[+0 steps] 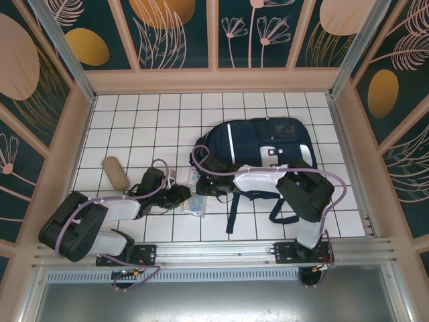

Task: Pack the student bag
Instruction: Pick up the loose stationery from the center of the table, then open the student bag at the middle-right of the table.

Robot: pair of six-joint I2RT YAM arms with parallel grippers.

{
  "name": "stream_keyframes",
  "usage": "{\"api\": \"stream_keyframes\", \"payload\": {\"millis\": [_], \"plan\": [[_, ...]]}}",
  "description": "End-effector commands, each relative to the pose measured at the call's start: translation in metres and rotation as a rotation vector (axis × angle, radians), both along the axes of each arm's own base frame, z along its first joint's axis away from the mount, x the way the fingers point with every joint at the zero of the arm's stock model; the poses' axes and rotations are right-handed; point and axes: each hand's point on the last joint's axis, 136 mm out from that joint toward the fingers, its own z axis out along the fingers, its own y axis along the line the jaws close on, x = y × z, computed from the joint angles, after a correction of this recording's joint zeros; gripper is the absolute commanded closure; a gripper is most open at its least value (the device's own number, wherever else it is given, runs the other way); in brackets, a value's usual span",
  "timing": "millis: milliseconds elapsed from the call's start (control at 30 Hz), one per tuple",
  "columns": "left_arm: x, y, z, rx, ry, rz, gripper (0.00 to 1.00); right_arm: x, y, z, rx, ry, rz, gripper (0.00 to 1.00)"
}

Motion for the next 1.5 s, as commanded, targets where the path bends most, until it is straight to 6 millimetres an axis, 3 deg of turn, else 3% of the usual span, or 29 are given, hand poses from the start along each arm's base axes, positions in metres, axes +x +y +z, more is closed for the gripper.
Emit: {"api": "stream_keyframes", "payload": {"millis": [0,100,267,433,567,700,833,933,1133,1200,1333,1467], "plan": [[0.006,-0.007,0.014,-0.025,-0.046,-0.013,0.79,0.003,-0.008,0.01,-0.027,-0.042,0.019,0.63],[0.01,0.001,0.017,0.02,-0.059,0.031,0.91,0.012,-0.011,0.039,-0.047,-0.115,0.023,0.6],[0.014,0.015,0.027,0.068,-0.09,0.105,1.0,0.029,-0.012,0.089,-0.093,-0.248,0.044,0.57],[0.012,0.028,0.036,0.098,-0.104,0.158,1.0,0.048,-0.006,0.133,-0.119,-0.352,0.065,0.55],[0.01,0.037,0.04,0.131,-0.11,0.192,1.0,0.061,-0.003,0.153,-0.134,-0.404,0.064,0.53],[0.015,0.045,0.058,0.142,-0.153,0.233,1.0,0.097,-0.031,0.152,-0.317,-0.469,-0.047,0.52],[0.019,0.044,0.074,0.121,-0.19,0.242,1.0,0.123,-0.046,0.13,-0.433,-0.461,-0.084,0.52],[0.02,0.042,0.079,0.114,-0.196,0.238,1.0,0.136,-0.057,0.117,-0.505,-0.463,-0.104,0.51],[0.025,0.041,0.096,0.106,-0.23,0.24,1.0,0.142,-0.068,0.082,-0.517,-0.392,-0.114,0.54],[0.027,0.039,0.103,0.098,-0.241,0.237,1.0,0.144,-0.07,0.075,-0.523,-0.381,-0.118,0.62],[0.033,0.033,0.118,0.076,-0.267,0.222,1.0,0.148,-0.076,0.081,-0.519,-0.387,-0.139,0.99],[0.044,0.025,0.137,0.046,-0.311,0.221,1.0,0.149,-0.08,0.116,-0.472,-0.443,-0.171,1.0]]}}
